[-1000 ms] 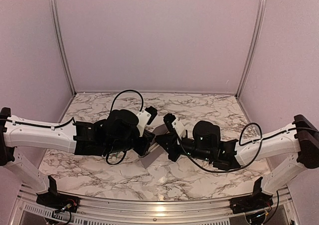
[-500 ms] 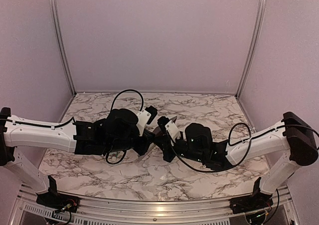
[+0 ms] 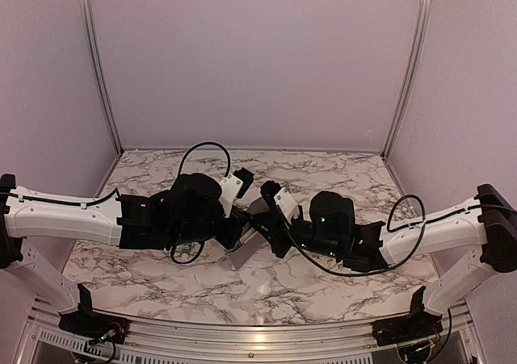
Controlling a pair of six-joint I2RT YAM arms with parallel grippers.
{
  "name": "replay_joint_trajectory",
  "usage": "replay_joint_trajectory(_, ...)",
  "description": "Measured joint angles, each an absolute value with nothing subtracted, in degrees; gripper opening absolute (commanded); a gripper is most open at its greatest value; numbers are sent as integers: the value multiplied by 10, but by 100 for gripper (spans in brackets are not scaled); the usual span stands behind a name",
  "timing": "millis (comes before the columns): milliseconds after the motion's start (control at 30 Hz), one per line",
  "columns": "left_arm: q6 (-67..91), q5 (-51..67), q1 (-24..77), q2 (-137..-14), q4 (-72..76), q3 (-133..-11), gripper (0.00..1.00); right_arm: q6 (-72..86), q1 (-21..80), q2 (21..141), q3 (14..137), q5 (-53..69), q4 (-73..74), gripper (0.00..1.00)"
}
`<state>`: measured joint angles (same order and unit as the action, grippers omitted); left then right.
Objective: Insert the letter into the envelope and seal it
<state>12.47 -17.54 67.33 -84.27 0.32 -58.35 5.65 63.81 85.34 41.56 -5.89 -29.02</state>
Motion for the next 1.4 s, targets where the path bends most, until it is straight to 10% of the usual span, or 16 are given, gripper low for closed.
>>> replay_joint_trajectory(500, 148, -123, 649, -819, 36, -583, 0, 53, 594, 590, 335, -55, -269, 68)
replay_joint_trajectory(1400, 524, -72, 602, -1013, 302, -515, 0, 110, 556, 540, 274, -204, -192, 76)
